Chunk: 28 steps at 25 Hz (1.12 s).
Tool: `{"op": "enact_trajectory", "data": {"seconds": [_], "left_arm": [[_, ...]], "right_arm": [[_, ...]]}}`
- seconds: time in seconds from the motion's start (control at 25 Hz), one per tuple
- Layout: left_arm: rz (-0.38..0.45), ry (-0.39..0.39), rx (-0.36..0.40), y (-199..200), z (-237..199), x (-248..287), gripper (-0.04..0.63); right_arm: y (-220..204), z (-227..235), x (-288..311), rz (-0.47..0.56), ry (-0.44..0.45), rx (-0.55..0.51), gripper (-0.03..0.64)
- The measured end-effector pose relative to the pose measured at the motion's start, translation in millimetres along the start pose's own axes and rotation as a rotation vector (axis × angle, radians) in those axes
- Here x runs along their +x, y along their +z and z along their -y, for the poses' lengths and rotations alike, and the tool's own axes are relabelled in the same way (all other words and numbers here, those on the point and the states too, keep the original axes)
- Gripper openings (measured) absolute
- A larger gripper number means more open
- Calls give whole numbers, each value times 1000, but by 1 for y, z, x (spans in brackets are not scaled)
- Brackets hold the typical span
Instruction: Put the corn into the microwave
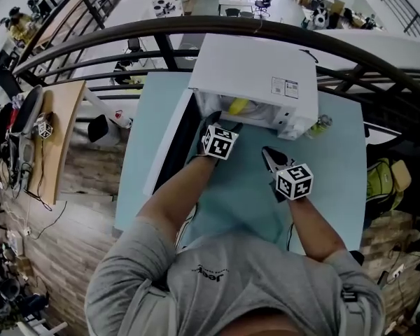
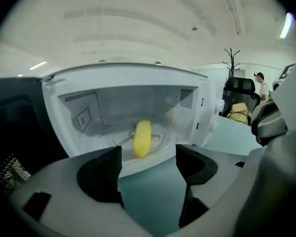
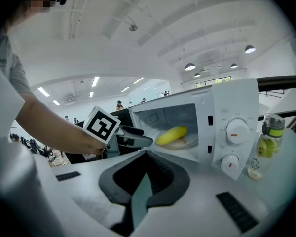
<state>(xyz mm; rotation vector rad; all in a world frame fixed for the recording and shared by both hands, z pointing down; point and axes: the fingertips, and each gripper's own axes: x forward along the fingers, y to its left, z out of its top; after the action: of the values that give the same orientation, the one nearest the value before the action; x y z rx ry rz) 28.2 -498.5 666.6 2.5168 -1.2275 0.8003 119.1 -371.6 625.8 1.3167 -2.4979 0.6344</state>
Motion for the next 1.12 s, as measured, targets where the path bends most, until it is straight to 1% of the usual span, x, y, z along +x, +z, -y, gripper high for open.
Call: {"op": "enact_trajectory", "data": {"seconds": [0.08, 0.24, 0.36, 0.44, 0.52, 0.6, 0.8, 0.92, 1.12], "left_arm": [[24, -26, -6, 2, 6, -16, 351], [78, -103, -31, 4, 20, -44, 348], [89, -147, -76, 0, 30, -65, 305], [88, -161, -113, -1, 35, -78, 272], [92, -167, -133, -3, 43, -93, 254], [101, -170, -133, -3, 53, -108, 236], [149, -190, -146, 4, 88, -147, 159], [196, -195, -151, 15, 112, -172, 116], [293, -195, -204, 35, 148, -217, 38]], "right_arm": [[3, -6, -6, 10, -15, 11, 18], [4, -15, -24, 25, -65, 46, 18], [4, -23, -42, 32, -101, 71, 18], [5, -30, -57, 38, -105, 83, 18], [5, -36, -75, 38, -88, 81, 17], [7, -37, -93, 39, -67, 71, 18], [13, -16, -136, 51, -39, 67, 17], [19, -9, -161, 62, 6, 46, 17], [21, 3, -204, 74, 75, -2, 17]]}}
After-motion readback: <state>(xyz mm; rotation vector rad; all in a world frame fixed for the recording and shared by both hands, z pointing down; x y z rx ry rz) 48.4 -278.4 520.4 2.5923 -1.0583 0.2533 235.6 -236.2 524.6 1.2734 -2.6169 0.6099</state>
